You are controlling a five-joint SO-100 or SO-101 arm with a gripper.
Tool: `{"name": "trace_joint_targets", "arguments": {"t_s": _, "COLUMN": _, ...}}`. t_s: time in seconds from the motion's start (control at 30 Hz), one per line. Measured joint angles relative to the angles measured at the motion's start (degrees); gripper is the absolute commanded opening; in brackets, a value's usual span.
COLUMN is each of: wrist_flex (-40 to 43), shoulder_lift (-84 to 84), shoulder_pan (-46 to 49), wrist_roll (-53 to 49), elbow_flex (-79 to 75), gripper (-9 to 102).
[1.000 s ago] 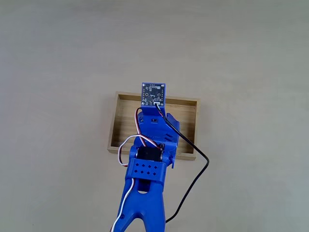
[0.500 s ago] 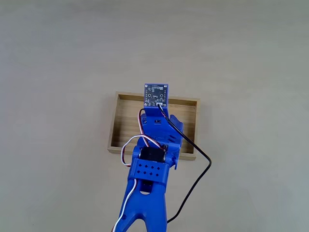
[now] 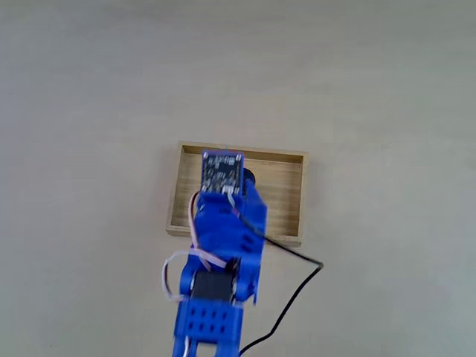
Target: Place the black cylinder in the wooden box then return to rest.
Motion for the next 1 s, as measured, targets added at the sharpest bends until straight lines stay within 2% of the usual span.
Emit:
{"name": "trace_joint_targets", "arguments": {"t_s": 0.2, "wrist_flex": 4.57, "shoulder_lift": -17.23, "shoulder_pan": -1.58, "wrist_roll": -3.87, "elbow_flex": 9.76, "gripper": 9}}
{"name": "trace_joint_targets", "arguments": {"t_s": 0.43, "wrist_flex": 13.71, "shoulder_lift": -37.71, "shoulder_pan": -2.55, "wrist_roll": -6.68, "elbow_flex": 19.34, "gripper": 0}}
{"name": "trace_joint_targets", "arguments": {"t_s": 0.73, "wrist_flex": 21.45, "shoulder_lift": -58.89, "shoulder_pan": -0.62, "wrist_roll": -7.91, "elbow_flex": 32.52, "gripper": 0}}
{"name": "trace_joint_targets", "arguments": {"t_s": 1.0, "wrist_flex": 24.26, "shoulder_lift": -67.59, "shoulder_pan": 0.79, "wrist_roll": -9.05, "elbow_flex": 42.80, "gripper": 0}}
